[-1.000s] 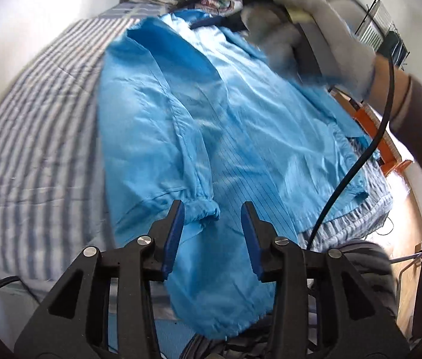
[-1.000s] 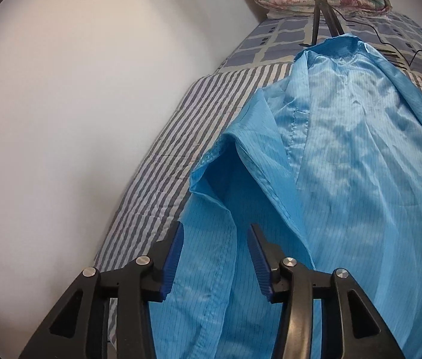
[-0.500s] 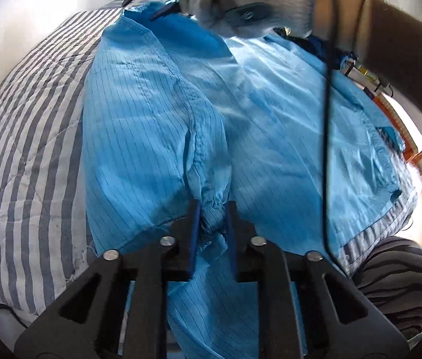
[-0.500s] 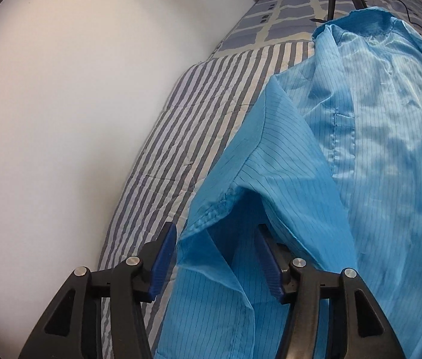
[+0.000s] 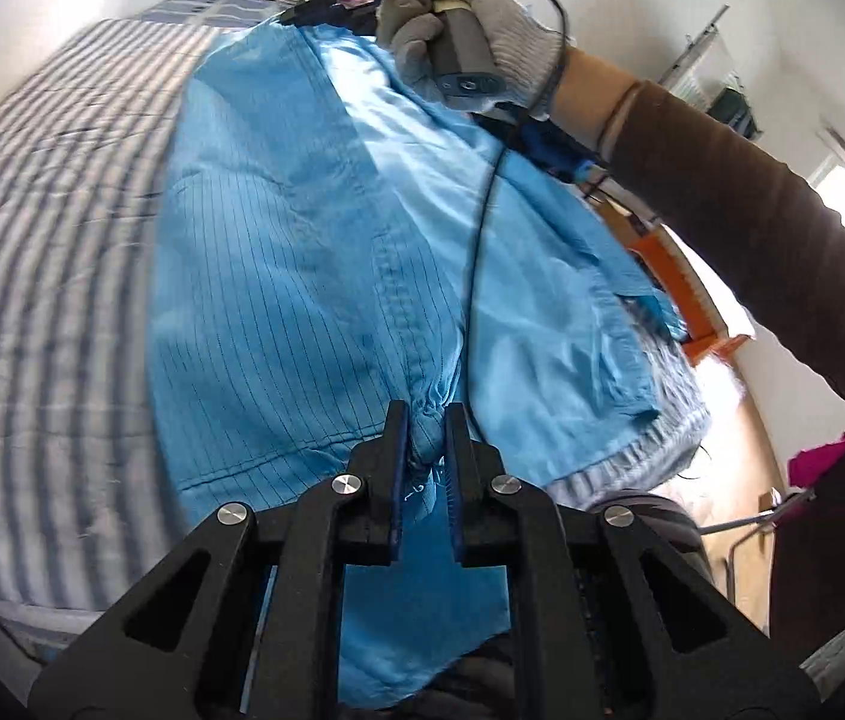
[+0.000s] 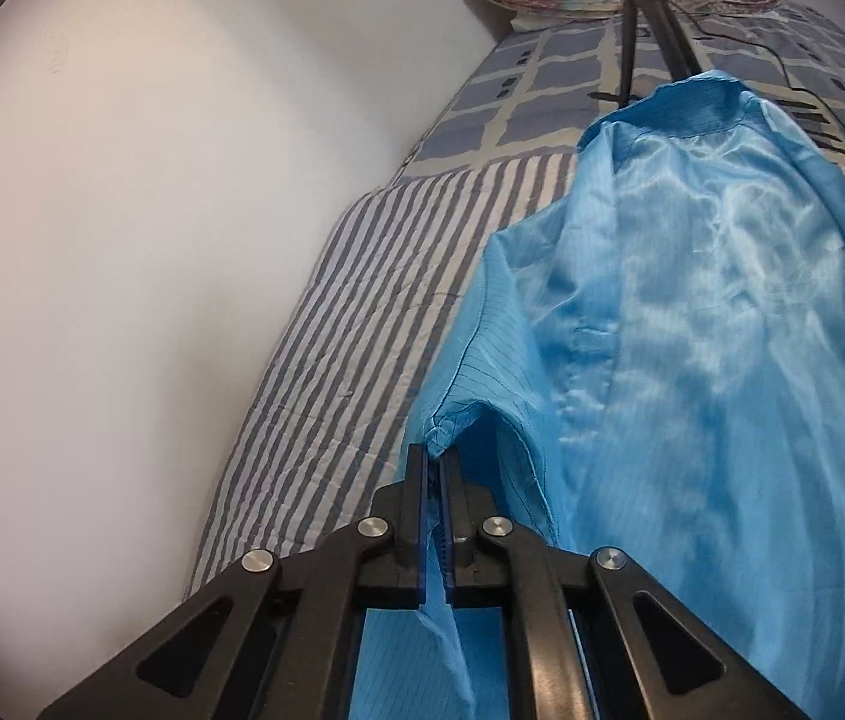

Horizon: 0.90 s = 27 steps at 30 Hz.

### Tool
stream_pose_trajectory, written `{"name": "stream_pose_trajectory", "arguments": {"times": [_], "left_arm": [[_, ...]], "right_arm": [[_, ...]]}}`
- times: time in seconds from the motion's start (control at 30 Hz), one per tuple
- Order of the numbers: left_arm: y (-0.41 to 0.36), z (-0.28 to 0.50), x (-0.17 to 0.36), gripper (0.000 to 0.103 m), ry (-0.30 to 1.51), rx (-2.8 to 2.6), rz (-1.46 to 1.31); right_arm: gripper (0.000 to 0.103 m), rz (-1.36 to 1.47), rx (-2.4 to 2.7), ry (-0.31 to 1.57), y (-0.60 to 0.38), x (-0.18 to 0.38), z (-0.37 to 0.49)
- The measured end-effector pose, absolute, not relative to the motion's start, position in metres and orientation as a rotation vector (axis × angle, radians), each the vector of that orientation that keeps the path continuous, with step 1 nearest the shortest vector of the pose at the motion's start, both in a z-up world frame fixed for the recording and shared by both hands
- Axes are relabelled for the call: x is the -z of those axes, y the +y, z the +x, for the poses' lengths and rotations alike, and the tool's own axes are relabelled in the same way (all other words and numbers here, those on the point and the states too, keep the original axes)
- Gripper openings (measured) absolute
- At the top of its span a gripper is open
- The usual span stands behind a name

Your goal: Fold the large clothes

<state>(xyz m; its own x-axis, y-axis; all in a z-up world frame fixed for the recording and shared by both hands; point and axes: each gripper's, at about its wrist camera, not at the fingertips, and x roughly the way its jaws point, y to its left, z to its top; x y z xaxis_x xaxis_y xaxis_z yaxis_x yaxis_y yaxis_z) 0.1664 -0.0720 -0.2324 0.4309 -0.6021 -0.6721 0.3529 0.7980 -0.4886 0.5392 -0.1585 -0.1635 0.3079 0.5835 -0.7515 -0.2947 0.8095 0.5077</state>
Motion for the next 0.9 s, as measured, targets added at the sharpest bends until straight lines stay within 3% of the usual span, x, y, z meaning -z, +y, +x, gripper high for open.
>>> {"name": "stream_pose_trajectory", "arguments": {"times": [0.27,0.4,0.47,0.9], "left_arm": [[-0.115,0.172,0.261,0.009,1.029,0.631,-0.180],[-0.116,0.170,0.260,0.018,1.041,0.621,-0.183],[-0.110,0.164,0.252,0.025,1.021,0.632,-0.191],[-0.023,0.119,0.199,0.025,0.896,0.436,-0.271]], "right_arm": [[0.001,0.228,-0.439,1.166,-0.193,0.200,0.547],[0.017,0.226,-0.390,1.194,-0.208,0.212,0.546],[0.023,0.206,-0.389,1.156,-0.215,0.200,0.538],[0.024,0.153,-0.591,0.891,-0.248,0.074,0.387]]}}
